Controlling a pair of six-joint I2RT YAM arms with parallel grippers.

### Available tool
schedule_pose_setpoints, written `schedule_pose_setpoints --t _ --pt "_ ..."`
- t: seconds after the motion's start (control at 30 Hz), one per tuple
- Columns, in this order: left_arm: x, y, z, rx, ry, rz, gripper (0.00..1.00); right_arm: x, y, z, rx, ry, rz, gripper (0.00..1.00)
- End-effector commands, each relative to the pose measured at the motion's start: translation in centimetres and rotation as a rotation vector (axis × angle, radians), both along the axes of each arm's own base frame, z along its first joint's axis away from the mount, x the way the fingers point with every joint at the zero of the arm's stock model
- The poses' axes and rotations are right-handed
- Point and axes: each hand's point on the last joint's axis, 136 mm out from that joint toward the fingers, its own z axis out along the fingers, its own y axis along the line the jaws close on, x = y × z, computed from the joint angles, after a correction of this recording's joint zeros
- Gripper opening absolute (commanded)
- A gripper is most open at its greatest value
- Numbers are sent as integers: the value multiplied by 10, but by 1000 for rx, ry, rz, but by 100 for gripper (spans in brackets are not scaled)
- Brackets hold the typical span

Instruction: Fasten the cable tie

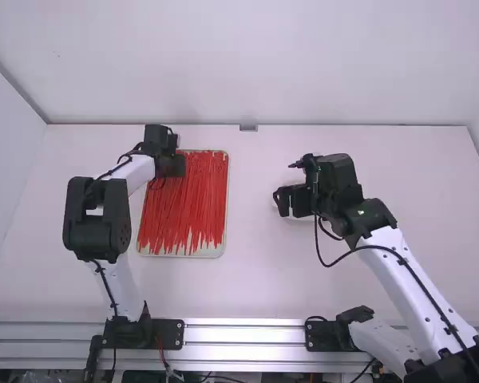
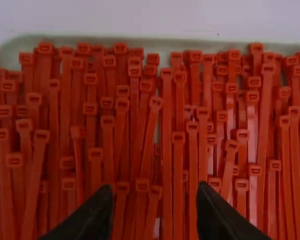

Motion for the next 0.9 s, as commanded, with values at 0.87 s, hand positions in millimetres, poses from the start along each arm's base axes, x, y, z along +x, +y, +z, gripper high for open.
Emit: schedule_pose_setpoints --t 0.87 --pt "-9 1 -29 -1 38 5 40 3 10 14 18 -28 22 99"
